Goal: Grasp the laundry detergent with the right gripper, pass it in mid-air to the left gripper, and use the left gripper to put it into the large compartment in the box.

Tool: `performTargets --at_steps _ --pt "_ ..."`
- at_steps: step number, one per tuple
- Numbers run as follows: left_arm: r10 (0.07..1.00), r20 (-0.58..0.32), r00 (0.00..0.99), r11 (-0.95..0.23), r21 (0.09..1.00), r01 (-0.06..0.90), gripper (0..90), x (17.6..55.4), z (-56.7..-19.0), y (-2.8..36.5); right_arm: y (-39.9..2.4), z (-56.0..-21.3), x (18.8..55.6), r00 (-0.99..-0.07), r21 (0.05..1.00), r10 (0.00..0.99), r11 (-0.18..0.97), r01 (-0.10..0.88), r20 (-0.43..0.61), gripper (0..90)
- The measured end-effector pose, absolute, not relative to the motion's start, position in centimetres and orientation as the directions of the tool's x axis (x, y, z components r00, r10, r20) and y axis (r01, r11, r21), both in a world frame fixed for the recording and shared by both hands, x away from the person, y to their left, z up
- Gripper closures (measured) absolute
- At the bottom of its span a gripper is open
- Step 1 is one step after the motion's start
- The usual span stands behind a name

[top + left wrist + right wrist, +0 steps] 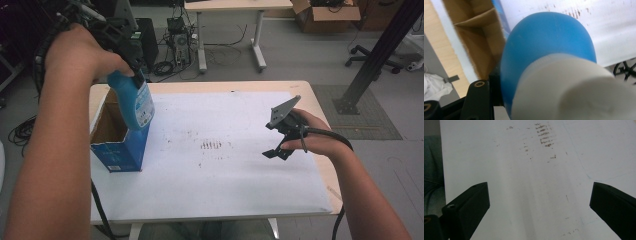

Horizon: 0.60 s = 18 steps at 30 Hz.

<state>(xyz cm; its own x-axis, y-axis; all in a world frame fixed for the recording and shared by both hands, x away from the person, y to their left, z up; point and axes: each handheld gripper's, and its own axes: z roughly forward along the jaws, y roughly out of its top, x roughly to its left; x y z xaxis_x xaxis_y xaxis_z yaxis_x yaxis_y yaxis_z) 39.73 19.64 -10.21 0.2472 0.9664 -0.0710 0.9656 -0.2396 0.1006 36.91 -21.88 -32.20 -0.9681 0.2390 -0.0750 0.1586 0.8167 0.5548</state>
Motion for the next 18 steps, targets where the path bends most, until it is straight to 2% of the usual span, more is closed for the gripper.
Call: performTargets --at_steps 6,18 --pt "0.98 -0.096 0.174 -0.162 0.122 0.979 38.7 39.6 -8.9 21.7 -21.8 -32.1 37.1 -0.968 0.55 0.238 0.82 0.159 -0.075 2.7" --pt "0.996 -0.088 0.008 0.004 0.137 0.991 38.7 39.7 -7.7 25.2 -21.6 -32.1 37.1 -0.97 0.538 0.232 0.828 0.156 -0.076 2.8"
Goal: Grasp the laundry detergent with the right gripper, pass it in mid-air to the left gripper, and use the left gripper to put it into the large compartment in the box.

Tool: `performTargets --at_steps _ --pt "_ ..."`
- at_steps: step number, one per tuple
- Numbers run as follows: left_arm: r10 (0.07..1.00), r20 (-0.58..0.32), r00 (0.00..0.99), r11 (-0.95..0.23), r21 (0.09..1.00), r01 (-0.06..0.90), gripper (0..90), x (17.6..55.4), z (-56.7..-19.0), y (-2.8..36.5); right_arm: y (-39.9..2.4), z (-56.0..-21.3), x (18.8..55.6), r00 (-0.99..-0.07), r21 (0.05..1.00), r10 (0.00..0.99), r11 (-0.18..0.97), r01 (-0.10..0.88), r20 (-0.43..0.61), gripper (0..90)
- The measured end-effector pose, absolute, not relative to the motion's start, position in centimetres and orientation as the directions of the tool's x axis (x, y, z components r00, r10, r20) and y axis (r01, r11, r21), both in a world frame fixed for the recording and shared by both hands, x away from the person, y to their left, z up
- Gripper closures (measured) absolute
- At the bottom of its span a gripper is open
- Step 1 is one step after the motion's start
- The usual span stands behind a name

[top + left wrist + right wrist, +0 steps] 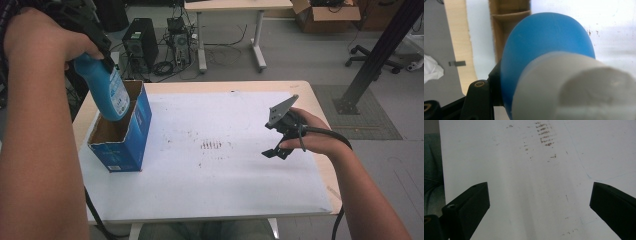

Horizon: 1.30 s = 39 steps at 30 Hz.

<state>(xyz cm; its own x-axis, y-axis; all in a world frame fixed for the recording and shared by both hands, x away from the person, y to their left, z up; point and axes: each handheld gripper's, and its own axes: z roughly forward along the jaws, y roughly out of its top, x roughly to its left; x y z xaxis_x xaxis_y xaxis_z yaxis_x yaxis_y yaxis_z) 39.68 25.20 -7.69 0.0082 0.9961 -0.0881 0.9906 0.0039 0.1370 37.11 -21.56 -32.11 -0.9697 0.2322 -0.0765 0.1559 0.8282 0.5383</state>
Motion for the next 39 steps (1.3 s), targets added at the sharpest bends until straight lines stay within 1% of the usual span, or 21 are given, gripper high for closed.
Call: performTargets --at_steps 7,13,20,39 --pt "0.995 -0.086 -0.042 0.054 0.144 0.988 38.6 39.8 -8.0 26.7 -21.5 -32.2 37.4 -0.97 0.536 0.234 0.829 0.16 -0.072 2.8" --pt "0.995 -0.078 -0.064 0.075 0.142 0.987 38.6 40.1 -8.8 27.4 -21.3 -32.4 37.6 -0.97 0.536 0.233 0.829 0.16 -0.071 2.8" --pt "0.993 -0.09 -0.073 0.084 0.128 0.988 38.6 40.6 -10.4 27.9 -21.0 -32.4 37.6 -0.97 0.537 0.232 0.828 0.159 -0.071 2.8" --pt "0.993 -0.085 -0.078 0.085 0.083 0.993 38.6 41.7 -15.3 28.6 -21.0 -32.7 37.5 -0.97 0.54 0.232 0.826 0.162 -0.065 2.8"
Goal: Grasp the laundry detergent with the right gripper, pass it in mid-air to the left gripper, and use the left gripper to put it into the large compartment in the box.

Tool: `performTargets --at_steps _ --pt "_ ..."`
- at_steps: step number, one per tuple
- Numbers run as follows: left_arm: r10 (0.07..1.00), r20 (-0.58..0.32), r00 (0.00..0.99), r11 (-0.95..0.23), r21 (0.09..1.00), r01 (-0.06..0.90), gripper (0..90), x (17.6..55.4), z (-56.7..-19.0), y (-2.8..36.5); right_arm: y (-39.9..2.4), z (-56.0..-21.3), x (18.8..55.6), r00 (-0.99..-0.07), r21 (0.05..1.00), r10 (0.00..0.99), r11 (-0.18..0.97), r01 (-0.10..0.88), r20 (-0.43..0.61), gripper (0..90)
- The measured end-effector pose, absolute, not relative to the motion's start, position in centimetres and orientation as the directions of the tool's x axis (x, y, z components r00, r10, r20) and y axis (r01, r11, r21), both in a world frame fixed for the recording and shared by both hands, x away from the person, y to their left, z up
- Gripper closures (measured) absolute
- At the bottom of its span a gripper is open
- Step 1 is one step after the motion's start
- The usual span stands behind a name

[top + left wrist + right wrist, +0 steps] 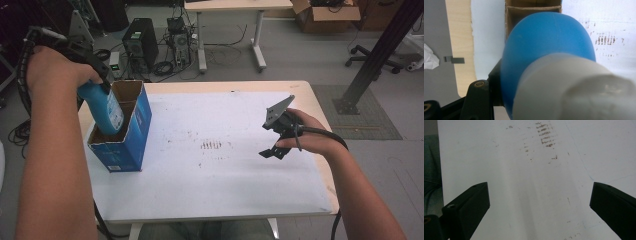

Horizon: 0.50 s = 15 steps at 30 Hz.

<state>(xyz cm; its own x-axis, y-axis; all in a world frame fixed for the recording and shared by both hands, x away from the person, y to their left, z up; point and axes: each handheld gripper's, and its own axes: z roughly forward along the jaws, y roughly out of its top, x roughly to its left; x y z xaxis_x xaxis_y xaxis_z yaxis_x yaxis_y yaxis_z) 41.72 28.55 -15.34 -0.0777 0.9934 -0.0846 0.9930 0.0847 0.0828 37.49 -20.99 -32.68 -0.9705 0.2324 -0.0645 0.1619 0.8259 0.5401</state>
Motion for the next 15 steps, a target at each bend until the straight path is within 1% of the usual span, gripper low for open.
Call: performTargets --at_steps 15 --pt "0.993 -0.094 -0.07 0.074 0.049 0.996 38.5 42.4 -19.7 28.6 -20.9 -32.8 37.4 -0.971 0.542 0.233 0.824 0.165 -0.06 2.8"
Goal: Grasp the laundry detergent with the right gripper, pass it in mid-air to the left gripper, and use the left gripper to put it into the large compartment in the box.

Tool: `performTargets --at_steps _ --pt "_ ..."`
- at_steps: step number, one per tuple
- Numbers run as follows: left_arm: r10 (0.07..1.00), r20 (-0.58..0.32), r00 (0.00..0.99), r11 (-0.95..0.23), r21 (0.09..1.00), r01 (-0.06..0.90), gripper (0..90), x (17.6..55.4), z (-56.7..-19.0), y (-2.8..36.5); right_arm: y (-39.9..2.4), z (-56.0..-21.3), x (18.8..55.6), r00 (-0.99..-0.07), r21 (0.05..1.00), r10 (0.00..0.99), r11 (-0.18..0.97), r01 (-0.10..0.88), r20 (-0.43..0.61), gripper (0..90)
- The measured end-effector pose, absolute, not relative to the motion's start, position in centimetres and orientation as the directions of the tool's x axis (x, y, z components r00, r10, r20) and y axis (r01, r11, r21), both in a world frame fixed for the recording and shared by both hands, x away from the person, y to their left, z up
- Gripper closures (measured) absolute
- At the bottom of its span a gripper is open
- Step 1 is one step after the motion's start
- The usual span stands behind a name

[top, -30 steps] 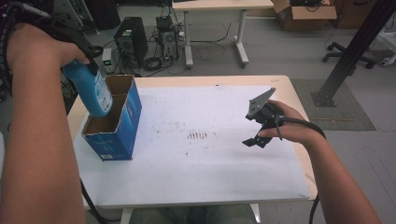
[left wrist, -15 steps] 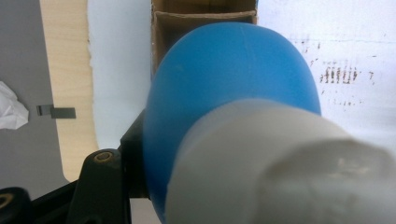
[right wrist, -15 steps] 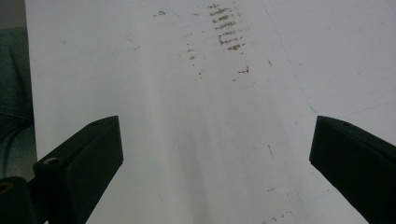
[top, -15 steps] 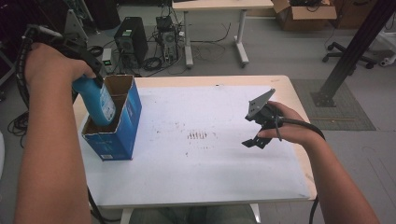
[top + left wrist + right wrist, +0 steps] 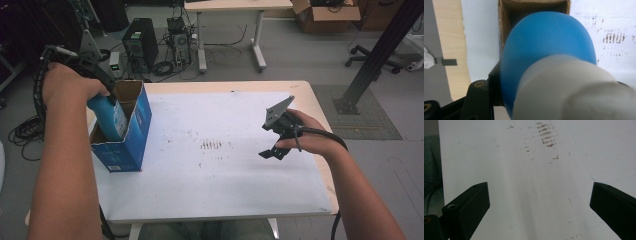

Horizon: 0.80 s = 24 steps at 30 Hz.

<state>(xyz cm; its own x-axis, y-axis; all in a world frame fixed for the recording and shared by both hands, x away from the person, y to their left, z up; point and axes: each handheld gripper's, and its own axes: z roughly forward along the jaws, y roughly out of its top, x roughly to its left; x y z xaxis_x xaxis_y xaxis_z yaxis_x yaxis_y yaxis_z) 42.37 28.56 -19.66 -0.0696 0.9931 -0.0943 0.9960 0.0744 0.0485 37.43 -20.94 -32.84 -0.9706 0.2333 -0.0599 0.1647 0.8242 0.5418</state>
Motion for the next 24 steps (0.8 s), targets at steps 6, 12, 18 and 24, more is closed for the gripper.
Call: performTargets --at_steps 6,12,18,24 --pt "0.993 -0.097 -0.063 0.067 0.036 0.997 38.6 42.5 -21.4 28.6 -20.8 -32.8 37.4 -0.971 0.542 0.232 0.825 0.162 -0.063 2.8" --pt "0.993 -0.097 -0.06 0.063 0.021 0.998 38.6 42.6 -23.1 28.5 -20.7 -33.0 37.4 -0.972 0.539 0.229 0.826 0.163 -0.058 2.8" --pt "0.994 -0.093 -0.054 0.054 0.007 0.998 38.6 42.7 -24.4 28.5 -20.6 -33.1 37.4 -0.972 0.538 0.229 0.826 0.165 -0.054 2.8" --pt "0.995 -0.086 -0.05 0.05 -0.002 0.999 38.6 42.8 -25.5 28.5 -20.6 -33.1 37.4 -0.972 0.535 0.23 0.828 0.167 -0.054 2.8"
